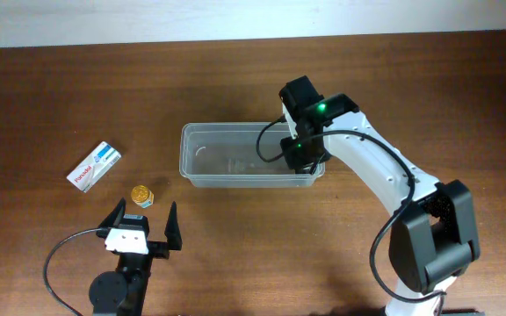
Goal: Pack container
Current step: 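Move the dark bottle into the container beside the spray bottle, then release the dark bottle and lift right gripper away to the right, then grasp the orange Redoxon tube with the right gripper, then carry the orange tube over and lower it into the container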
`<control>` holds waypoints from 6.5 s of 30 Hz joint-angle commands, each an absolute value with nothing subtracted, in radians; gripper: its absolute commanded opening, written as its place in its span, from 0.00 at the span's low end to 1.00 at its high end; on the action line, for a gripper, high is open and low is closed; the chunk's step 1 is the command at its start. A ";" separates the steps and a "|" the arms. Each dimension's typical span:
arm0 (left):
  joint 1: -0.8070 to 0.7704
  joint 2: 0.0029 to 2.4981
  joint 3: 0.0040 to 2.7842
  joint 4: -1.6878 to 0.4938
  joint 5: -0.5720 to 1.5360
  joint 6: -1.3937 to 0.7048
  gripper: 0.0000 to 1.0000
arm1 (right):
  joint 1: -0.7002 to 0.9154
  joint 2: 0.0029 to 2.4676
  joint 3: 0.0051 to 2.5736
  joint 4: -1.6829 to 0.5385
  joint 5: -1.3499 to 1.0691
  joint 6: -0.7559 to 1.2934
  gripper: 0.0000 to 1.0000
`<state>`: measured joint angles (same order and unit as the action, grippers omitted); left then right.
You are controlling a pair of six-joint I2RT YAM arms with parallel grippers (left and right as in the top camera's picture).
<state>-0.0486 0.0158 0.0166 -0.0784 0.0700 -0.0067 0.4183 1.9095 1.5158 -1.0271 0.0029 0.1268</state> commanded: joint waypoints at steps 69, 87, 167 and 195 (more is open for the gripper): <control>-0.052 0.010 0.009 -0.076 0.063 0.004 0.99 | 0.184 1.825 2.234 -1.699 0.023 0.113 0.63; -0.052 0.010 0.009 -0.076 0.063 0.005 0.99 | 0.003 1.830 1.803 -1.466 0.080 0.113 0.63; -0.052 0.010 0.009 -0.076 0.063 0.004 1.00 | 0.255 1.676 2.015 -1.541 0.011 0.121 0.23; -0.052 0.010 0.009 -0.076 0.063 0.004 0.99 | 0.529 1.894 2.006 -1.332 0.028 0.147 0.24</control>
<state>-0.0486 0.0154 0.0166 -0.0784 0.0700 -0.0067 0.5190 1.8782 1.9915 -1.3571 0.0101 0.1390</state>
